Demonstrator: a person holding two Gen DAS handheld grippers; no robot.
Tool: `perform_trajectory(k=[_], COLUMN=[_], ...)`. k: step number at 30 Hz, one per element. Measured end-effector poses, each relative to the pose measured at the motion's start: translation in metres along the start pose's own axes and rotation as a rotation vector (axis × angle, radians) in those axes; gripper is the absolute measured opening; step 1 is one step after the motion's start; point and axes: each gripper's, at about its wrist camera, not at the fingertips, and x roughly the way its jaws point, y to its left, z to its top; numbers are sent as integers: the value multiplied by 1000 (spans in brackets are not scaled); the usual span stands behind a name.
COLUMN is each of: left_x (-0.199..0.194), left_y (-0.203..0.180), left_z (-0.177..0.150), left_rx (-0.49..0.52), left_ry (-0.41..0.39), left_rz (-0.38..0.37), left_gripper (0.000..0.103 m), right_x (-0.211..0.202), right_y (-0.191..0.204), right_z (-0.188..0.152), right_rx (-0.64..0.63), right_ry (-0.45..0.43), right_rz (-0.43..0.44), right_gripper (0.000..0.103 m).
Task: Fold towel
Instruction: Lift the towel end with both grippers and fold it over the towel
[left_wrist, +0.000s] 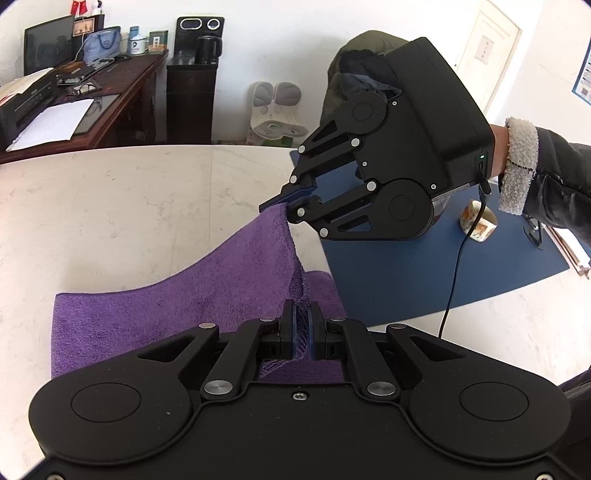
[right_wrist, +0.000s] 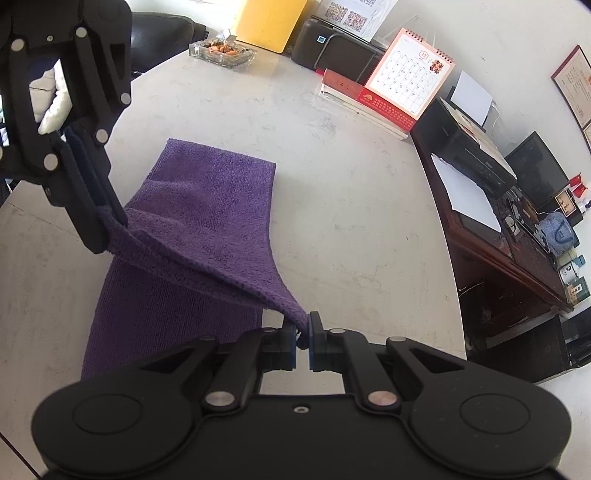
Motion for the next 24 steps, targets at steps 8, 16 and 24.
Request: perform_trajectory(k=[8,16,24], left_x=[11,13,33], left_y=[-9,-14,-19], left_z=[6,10,7], left_rx=[47,82,110], left_ry=[21,23,67], left_rz=[-38,-73,-124], left_gripper=[5,5,5], right_x=[-9,-21,-20], right_y=[2,3,9], right_z=[-18,-27,-45], right_rx=[33,51,72], right_ry=[6,1,33], right_rz=[-10,-31,-21], right_gripper=[5,5,5])
